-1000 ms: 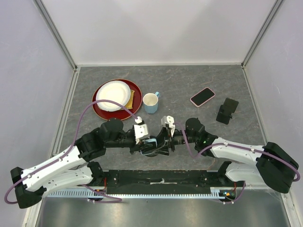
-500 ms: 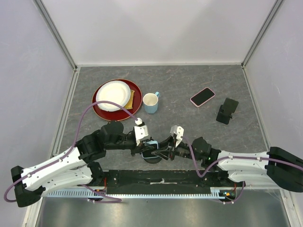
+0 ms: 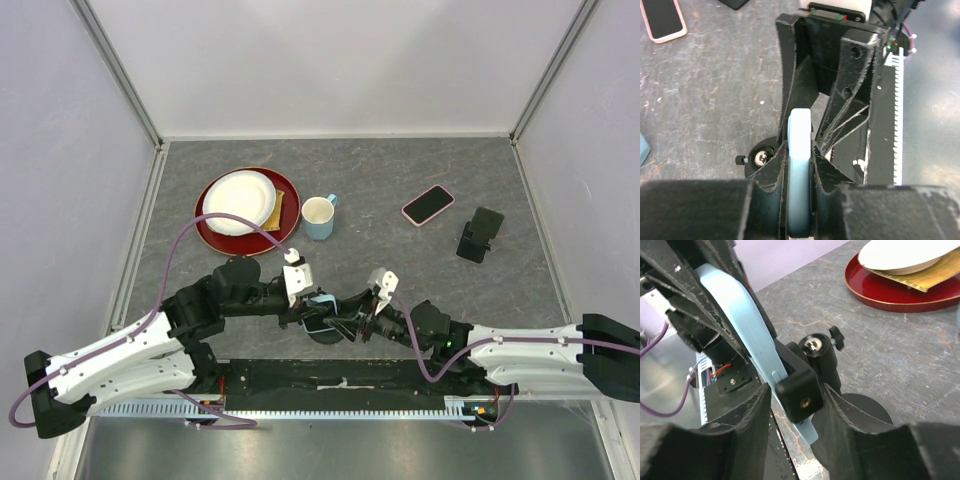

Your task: Place the phone on the phone stand

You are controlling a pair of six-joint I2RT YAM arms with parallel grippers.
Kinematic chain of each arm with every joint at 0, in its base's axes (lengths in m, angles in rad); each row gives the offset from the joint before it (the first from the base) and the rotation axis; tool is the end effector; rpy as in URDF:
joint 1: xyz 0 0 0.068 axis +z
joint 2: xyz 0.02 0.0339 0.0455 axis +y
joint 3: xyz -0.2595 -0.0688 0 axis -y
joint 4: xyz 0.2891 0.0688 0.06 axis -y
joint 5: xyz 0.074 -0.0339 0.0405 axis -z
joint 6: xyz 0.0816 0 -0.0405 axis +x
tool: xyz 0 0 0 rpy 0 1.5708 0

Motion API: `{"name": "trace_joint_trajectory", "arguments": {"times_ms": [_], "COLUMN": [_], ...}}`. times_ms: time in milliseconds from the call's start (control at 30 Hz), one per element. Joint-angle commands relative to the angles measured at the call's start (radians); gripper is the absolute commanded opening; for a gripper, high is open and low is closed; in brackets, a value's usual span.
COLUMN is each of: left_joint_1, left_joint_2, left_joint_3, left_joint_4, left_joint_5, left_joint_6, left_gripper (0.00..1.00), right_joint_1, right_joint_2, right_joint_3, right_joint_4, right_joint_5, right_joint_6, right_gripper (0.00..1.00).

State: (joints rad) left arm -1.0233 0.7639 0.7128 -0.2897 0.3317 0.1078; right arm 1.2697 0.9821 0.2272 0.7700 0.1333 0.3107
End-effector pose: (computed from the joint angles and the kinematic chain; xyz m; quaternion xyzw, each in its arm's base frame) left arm 0.1162 -0.2417 0.2876 0.5121 0.6291 -0.3724 0.4509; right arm 0.0941 0.2665 0.1773 -0.2809 0.6431 0.4722 0.5334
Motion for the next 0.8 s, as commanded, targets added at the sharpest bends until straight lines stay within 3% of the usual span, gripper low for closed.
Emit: {"name": "trace_joint_trajectory", "arguments": {"times_ms": [0,33,133,333,533,633,767], "left_joint_1": [0.023,0.023,0.023,0.023,0.023,0.023,0.023], "left_joint_2": [-0.006,-0.006,-0.009,-0.017,-0.009,-0.008,-0.006], "left_joint_3": [0.001,0.002,0.001,-0.001,-0.001,-0.003,-0.001], "left_joint_4": [0.040,0.041,0.040,0.037,0.030,0.027,0.029], "left_joint_5": [-0.169,-0.168,-0.161,-0.166,-0.189,-0.191,-0.172], "left_joint_6": [-0.019,-0.016,-0.017,-0.017,-0.022,-0.022,-0.016], "left_gripper": [0.02,0.02,0.02,0.02,0.02,0.02,0.02], "right_joint_1": [-0.016,-0.016,-0.016,-0.018,-0.018,-0.018,-0.018], "right_joint_2": [-0.088,-0.103,-0.187,-0.436,-0.606,-0.609,-0.496], "right_joint_3": [0.031,0.026,-0.011,-0.089,-0.115,-0.109,-0.049], "right_joint_4": [-0.040,-0.088,-0.180,-0.391,-0.549,-0.503,-0.451], "right_joint_5": [0.111,0.109,0.149,0.311,0.497,0.369,0.172], "right_joint_6": [0.007,0.010,0.028,0.109,0.194,0.124,0.025], "right_gripper": [0.55,0.65,0.81,0.93,0.96,0.95,0.95]}}
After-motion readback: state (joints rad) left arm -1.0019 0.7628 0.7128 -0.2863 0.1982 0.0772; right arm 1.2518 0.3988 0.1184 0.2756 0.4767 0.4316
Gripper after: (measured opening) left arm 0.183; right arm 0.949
